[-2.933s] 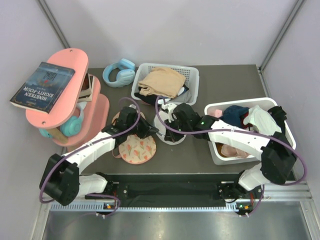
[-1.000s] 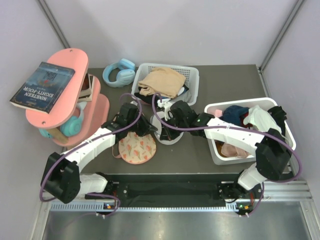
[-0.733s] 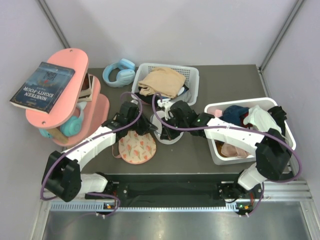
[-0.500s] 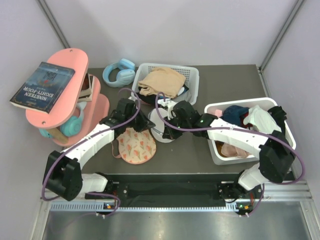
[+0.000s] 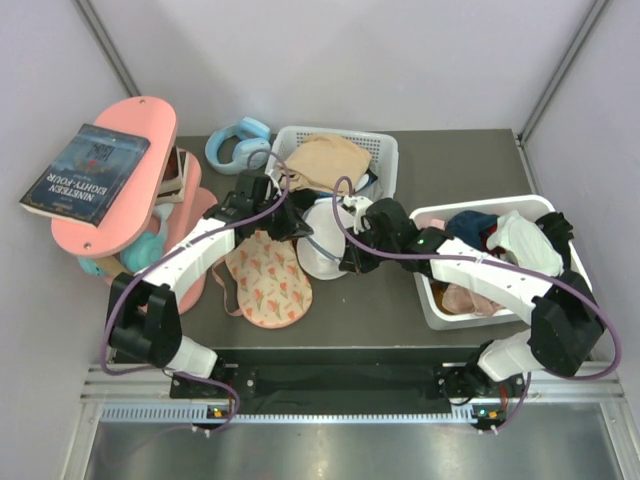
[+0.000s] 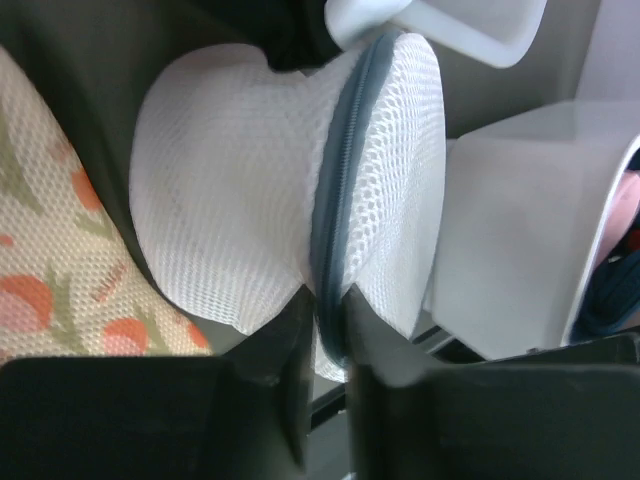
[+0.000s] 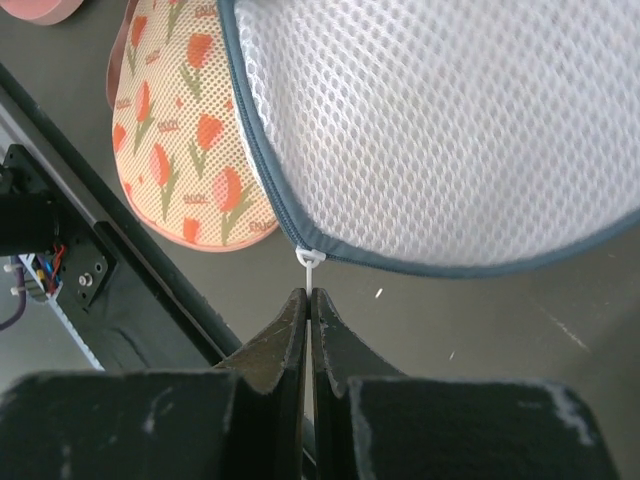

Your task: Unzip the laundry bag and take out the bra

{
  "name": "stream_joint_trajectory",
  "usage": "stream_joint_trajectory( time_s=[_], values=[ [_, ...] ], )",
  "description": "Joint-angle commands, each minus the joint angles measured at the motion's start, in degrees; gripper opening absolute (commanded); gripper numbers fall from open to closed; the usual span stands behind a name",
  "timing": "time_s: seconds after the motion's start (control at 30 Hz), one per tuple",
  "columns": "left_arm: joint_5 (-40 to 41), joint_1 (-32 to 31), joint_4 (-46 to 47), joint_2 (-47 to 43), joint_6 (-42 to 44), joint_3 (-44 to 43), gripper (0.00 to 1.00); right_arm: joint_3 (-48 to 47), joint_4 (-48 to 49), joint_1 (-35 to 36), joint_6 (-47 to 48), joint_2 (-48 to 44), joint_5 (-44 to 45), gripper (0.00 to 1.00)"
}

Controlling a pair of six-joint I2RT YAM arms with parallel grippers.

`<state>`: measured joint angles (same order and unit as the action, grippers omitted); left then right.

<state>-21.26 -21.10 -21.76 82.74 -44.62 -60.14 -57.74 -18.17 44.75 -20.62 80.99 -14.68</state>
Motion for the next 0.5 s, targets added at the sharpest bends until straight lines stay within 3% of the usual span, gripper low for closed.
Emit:
stream_joint_trajectory(
  time_s=[0.0,0.07,0.17,0.47],
  values=[
    [1.0,1.1,-1.4,2.4,5.5,-6.1,0.37,-1.7,-0.3,0.2,0.3,-1.4,-1.9,0.00],
    [2.1,1.2,-3.4,1.8,5.0,-6.6,0.66,-2.4,-0.3,0.2,0.3,-0.7,-2.5,0.00],
    [5.6,1.1,-7.8,-1.0,3.2,-5.4,0.76,-3.3,0.0,0.7,0.1,0.3,-3.4,0.00],
    [4.8,-0.5,-6.9,-13.7,-9.6,7.7,0.75,-6.9,-0.3,2.6,0.6,4.2,-5.0,0.00]
  ],
)
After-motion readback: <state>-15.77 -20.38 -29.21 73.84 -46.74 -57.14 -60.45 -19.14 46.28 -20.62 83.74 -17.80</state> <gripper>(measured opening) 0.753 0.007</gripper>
